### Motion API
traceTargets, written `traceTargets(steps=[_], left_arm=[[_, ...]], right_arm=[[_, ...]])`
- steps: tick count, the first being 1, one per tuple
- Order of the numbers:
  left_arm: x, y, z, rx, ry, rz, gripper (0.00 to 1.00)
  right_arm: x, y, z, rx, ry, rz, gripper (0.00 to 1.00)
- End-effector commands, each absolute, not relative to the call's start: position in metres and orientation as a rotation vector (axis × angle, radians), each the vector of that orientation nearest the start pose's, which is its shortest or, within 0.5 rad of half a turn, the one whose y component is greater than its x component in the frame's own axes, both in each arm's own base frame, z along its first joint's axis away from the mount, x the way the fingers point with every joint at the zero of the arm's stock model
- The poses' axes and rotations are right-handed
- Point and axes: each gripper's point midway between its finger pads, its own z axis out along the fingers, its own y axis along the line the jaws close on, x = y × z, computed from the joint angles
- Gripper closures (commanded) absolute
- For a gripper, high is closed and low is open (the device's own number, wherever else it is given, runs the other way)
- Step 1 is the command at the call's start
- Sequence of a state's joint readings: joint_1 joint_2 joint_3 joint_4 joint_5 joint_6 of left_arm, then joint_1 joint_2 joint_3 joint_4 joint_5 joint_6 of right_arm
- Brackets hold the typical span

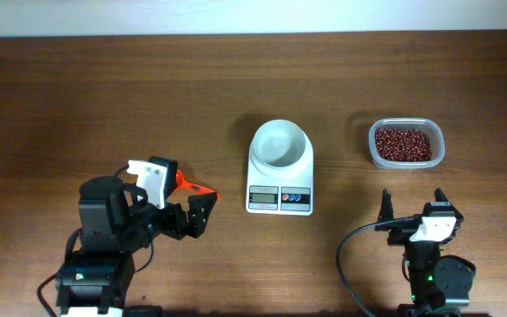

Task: Scoop and weigh 50g on scale
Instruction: 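Move the left gripper down toward the orange-red scoop handle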

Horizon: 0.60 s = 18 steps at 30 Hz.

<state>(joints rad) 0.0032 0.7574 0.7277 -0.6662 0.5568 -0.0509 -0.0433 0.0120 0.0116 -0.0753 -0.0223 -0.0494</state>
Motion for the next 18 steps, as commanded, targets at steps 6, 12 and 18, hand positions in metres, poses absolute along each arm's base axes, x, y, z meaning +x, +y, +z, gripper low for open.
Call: traceTargets(steps=[6, 12, 18], left_arm=[[0.258, -0.049, 0.201, -0.244, 2.263, -0.52, 0.01], [0.252, -0.023, 0.185, -0.445, 2.306, -0.383, 0.0], [0.244, -0.01, 0.175, -0.525, 2.338, -0.296, 0.01]], right_arm=[[0.246, -0.01, 0.156, -0.007, 1.648, -0.061, 0.01], [0.246, -0.01, 0.156, -0.007, 1.648, -0.061, 0.01], [0.246, -0.01, 0.156, -0.007, 1.648, -0.061, 0.01]])
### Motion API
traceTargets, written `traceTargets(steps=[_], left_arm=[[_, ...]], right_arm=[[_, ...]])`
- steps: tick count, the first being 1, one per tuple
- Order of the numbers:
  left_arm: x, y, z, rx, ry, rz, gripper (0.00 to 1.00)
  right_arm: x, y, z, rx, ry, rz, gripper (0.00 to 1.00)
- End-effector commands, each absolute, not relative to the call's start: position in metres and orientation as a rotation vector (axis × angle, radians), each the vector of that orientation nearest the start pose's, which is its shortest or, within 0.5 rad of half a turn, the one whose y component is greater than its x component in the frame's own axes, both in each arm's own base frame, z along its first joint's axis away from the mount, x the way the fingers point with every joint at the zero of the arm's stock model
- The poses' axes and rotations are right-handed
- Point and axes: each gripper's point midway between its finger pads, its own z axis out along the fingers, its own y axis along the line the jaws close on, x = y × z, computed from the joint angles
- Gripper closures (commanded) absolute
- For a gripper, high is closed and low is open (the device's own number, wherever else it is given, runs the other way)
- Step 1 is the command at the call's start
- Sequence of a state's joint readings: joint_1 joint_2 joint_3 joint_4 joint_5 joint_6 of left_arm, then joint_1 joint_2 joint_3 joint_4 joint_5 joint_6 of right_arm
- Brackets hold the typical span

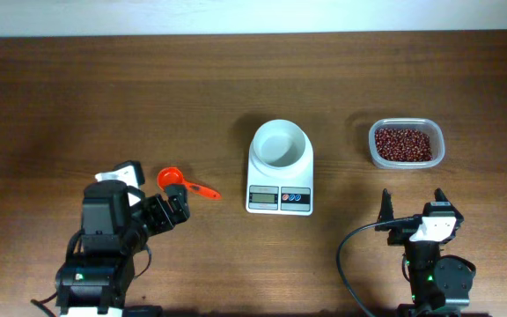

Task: Scoop and weigh 50g on scale
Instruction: 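Move the left gripper down toward the orange-red scoop handle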

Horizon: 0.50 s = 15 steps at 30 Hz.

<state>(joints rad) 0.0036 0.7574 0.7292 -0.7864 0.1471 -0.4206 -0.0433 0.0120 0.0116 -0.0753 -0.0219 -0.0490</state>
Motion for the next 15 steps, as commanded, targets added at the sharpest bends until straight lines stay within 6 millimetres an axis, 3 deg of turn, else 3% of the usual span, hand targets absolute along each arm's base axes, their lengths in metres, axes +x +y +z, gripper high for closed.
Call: traceTargets(steps=[1, 10, 15], left_arm=[[0.244, -0.008, 0.174, -0.538, 2.343, -0.287, 0.01], [0.255, -0.004, 0.172, -0.602, 2.432, -0.245, 0.02], [0.255, -0.001, 0.161, -0.775, 2.473, -0.243, 0.06]], right_arm=[[0.246, -0.01, 0.156, -0.007, 1.648, -0.061, 0.01], [0.246, -0.01, 0.156, -0.007, 1.648, -0.061, 0.01], [0.246, -0.01, 0.156, -0.007, 1.648, -0.061, 0.01]])
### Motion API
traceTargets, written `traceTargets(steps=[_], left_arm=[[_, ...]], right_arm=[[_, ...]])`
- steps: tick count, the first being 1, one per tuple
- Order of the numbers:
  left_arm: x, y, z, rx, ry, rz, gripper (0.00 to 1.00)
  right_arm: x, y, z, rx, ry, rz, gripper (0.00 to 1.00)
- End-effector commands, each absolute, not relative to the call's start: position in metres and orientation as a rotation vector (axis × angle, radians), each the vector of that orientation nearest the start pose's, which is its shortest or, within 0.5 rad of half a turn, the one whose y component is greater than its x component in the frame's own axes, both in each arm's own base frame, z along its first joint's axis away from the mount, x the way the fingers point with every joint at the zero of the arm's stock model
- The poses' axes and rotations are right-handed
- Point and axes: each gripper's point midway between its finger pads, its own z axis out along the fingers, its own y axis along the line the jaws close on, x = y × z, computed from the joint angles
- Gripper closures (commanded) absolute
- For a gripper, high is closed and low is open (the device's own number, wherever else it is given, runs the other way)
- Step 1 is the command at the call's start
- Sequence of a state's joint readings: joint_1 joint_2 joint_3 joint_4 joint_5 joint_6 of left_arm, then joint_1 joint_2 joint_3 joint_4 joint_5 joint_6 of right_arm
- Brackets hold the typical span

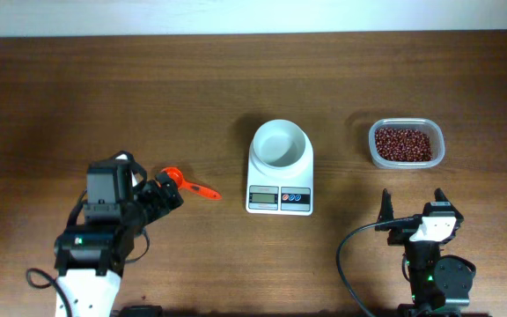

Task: Scoop and weigh 50g on scale
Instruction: 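Move the left gripper down toward the orange-red scoop handle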

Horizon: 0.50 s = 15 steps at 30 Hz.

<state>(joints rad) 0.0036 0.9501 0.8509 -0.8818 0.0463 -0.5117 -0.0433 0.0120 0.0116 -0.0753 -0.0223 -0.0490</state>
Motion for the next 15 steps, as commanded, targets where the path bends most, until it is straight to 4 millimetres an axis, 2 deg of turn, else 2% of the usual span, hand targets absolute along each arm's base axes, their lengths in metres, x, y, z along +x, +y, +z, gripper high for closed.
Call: traceTargets(steps=[1, 6, 15], left_arm=[[0.255, 0.0, 0.158, -0.795, 2.48, -0.241, 0.06], [0.254, 0.0, 0.153, -0.822, 2.501, -0.235, 0.06], [0.254, 0.002, 0.141, -0.98, 2.503, -0.236, 0.06]], right_arm=[[0.246, -0.01, 0.156, -0.007, 1.648, -0.061, 0.01], [0.246, -0.01, 0.156, -0.007, 1.648, -0.061, 0.01], [0.246, -0.01, 0.156, -0.007, 1.648, -0.061, 0.01]])
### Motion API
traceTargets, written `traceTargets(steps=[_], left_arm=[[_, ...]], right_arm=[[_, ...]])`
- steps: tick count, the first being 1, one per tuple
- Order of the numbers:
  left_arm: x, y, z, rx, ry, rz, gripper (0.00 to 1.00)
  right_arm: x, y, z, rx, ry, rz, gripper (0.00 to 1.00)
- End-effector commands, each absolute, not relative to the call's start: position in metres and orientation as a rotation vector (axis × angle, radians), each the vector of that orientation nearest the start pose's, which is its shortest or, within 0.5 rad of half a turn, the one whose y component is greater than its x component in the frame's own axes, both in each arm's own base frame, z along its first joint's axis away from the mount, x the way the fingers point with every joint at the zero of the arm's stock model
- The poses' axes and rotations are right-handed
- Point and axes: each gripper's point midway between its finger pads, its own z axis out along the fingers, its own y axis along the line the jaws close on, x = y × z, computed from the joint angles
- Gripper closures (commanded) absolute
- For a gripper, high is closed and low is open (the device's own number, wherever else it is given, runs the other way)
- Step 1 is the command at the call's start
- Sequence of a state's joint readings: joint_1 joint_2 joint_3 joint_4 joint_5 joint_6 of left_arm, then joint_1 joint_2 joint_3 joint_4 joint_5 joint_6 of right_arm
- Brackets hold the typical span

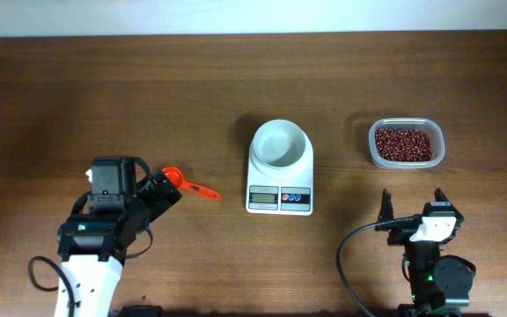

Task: Scoop and weigh 50g on scale
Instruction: 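Move the left gripper down toward the orange-red scoop handle, then grasp the orange scoop with the left gripper and lift it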

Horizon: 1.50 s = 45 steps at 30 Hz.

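Observation:
An orange scoop (192,187) lies flat on the table left of the scale, bowl end to the left, handle pointing right. My left gripper (167,194) sits low just left of the scoop's bowl, fingers apart, holding nothing. A white scale (279,199) stands mid-table with an empty white bowl (280,143) on it. Its display is too small to read. At the right, a clear tub of red beans (405,143) stands open. My right gripper (413,204) rests open near the front edge, below the tub.
Dark wooden table (77,88) with a pale wall strip along the far edge. A black cable (350,264) loops at the right arm's base near the front edge.
The left arm's body has shifted slightly and the gripper has turned a little, still beside the scoop's bowl. Scoop, scale, bowl, beans and right arm are unchanged.
At first my left gripper reached over the scoop, covering most of it. Then it was drawn back to the left, with the whole scoop showing on the table. It has since stayed by the scoop's bowl while the arm's body turned. The right arm never moved.

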<state>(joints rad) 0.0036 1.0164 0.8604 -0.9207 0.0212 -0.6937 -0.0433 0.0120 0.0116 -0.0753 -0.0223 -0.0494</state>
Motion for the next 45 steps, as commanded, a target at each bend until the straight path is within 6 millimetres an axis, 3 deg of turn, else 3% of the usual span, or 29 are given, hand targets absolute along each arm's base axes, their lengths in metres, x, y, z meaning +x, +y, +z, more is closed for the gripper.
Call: traceTargets(steps=[1, 10, 16, 23, 30, 37, 38, 40, 43, 45], left_arm=[[0.254, 0.002, 0.138, -0.985, 2.515, -0.231, 0.06], [0.267, 0.003, 0.101, -1.075, 2.607, -0.18, 0.07], [0.287, 0.007, 0.08, -1.134, 2.59, -0.154, 0.17], [0.301, 0.012, 0.051, -1.307, 2.549, -0.115, 0.4], [0.326, 0.014, 0.034, -1.292, 2.51, -0.127, 0.44], [0.326, 0.017, 0.021, -1.301, 2.523, -0.088, 0.52], [0.326, 0.017, 0.02, -1.303, 2.527, -0.085, 0.55], [0.326, 0.018, 0.018, -1.304, 2.526, -0.075, 0.69], [0.326, 0.022, 0.018, -1.304, 2.515, -0.043, 1.0], [0.326, 0.024, 0.018, -1.303, 2.511, -0.029, 1.0]], right_arm=[[0.246, -0.01, 0.156, -0.007, 1.648, -0.061, 0.01], [0.246, -0.01, 0.156, -0.007, 1.648, -0.061, 0.01], [0.246, -0.01, 0.156, -0.007, 1.648, -0.061, 0.01], [0.246, -0.01, 0.156, -0.007, 1.648, -0.061, 0.01], [0.246, -0.01, 0.156, -0.007, 1.648, -0.061, 0.01], [0.246, -0.01, 0.156, -0.007, 1.648, -0.061, 0.01], [0.246, -0.01, 0.156, -0.007, 1.648, -0.061, 0.01], [0.246, -0.01, 0.156, -0.007, 1.648, -0.061, 0.01], [0.246, -0.01, 0.156, -0.007, 1.648, -0.061, 0.01], [0.246, -0.01, 0.156, -0.007, 1.648, -0.061, 0.01]])
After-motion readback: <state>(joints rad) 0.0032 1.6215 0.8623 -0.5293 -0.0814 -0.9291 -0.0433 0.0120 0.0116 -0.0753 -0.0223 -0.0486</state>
